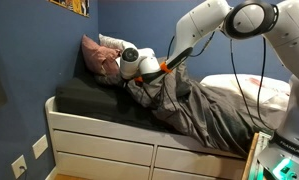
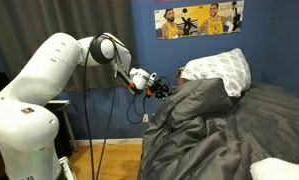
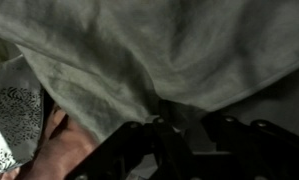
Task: Move the blanket to the right
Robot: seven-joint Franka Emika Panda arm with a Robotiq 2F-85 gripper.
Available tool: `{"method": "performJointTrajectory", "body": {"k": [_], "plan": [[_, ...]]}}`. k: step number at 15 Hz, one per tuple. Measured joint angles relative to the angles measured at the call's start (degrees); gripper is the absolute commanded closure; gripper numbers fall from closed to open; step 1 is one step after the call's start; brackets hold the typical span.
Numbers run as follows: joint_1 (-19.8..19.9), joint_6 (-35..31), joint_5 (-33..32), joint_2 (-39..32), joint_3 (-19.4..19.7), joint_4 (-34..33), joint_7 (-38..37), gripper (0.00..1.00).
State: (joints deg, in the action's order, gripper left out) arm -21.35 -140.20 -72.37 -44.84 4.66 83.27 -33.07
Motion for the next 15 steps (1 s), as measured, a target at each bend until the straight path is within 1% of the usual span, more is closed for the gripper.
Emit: {"method": "performJointTrajectory", "body": {"k": [1, 3, 8, 11, 15], "plan": [[0.1, 1.3, 0.1, 0.2, -0.2, 0.0, -0.4, 0.96], [0.7, 4.0, 1.1, 0.6, -1.1, 0.0, -0.8, 1.00], [3.0, 10.2, 6.8, 3.1, -2.9, 1.1, -0.8, 0.98], [5.7, 11.3, 9.3, 8.5, -2.8, 3.8, -2.4, 0.98], [9.0, 11.4, 10.3, 17.6, -2.3, 8.8, -8.4, 0.98]]}}
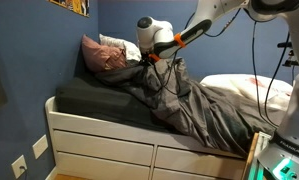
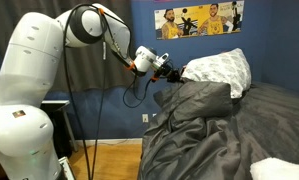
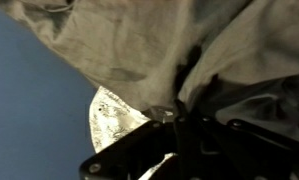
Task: Move the blanket to the right
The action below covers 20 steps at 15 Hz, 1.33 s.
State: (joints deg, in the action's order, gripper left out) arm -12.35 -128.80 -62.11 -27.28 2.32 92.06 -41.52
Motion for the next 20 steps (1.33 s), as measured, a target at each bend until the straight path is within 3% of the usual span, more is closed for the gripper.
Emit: {"method": "performJointTrajectory", "body": {"k": [15, 20], "plan": [[11.5, -4.2, 1.1, 21.5, 1.9, 19.6, -25.6, 0.96], [12.6, -5.5, 1.1, 23.8, 2.4, 22.2, -27.8, 0.96]]}}
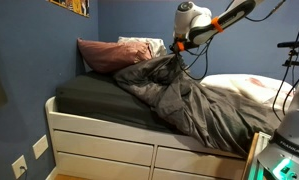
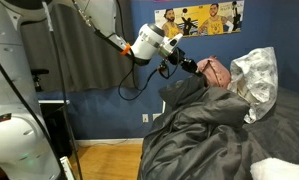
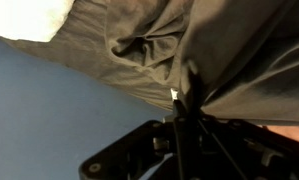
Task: Move the blanket to the right
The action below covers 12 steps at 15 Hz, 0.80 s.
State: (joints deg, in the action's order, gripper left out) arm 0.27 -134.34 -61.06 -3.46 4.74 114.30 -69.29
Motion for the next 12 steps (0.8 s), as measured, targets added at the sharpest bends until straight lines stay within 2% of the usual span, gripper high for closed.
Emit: {"method": "performJointTrajectory", "body": {"k": [7, 9, 12], "plan": [[0.0, -1.0, -0.9, -1.0, -0.3, -0.7, -2.0, 0.99], [0.4, -0.8, -0.8, -3.8, 0.1, -4.3, -5.4, 0.99], [3.1, -1.0, 2.1, -9.2, 2.1, -12.2, -6.2, 0.99]]}}
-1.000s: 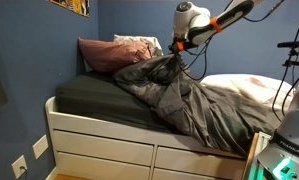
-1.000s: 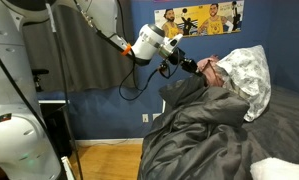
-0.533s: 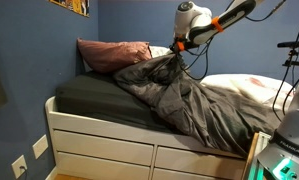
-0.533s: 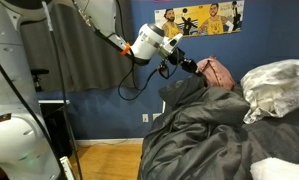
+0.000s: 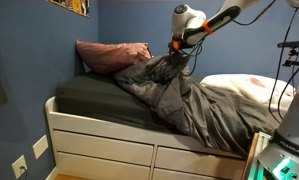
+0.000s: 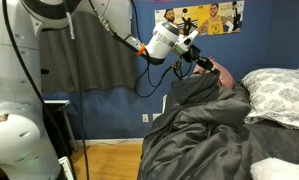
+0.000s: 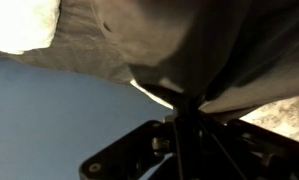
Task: Move the blanket to the right
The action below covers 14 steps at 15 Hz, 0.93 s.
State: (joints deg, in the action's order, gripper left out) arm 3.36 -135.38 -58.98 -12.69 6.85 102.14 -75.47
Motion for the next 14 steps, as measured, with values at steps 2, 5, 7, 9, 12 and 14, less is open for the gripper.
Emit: {"method": "performJointTrajectory", "body": {"k": [2, 5, 7, 9, 12, 14], "plan": [[2.0, -0.3, 3.6, -2.8, 1.3, -4.1, 0.1, 0.99], [4.6, -0.3, 10.0, -5.7, 3.3, -8.7, 0.4, 0.99], [5.9, -0.3, 14.8, -6.8, 4.6, -10.9, 0.8, 0.99], [7.0, -0.2, 20.0, -7.5, 5.9, -12.6, 1.3, 0.99], [8.2, 0.8, 27.9, -8.0, 8.1, -14.6, 2.0, 0.99], [8.7, 2.1, 32.8, -8.1, 9.6, -15.5, 2.0, 0.99]]}}
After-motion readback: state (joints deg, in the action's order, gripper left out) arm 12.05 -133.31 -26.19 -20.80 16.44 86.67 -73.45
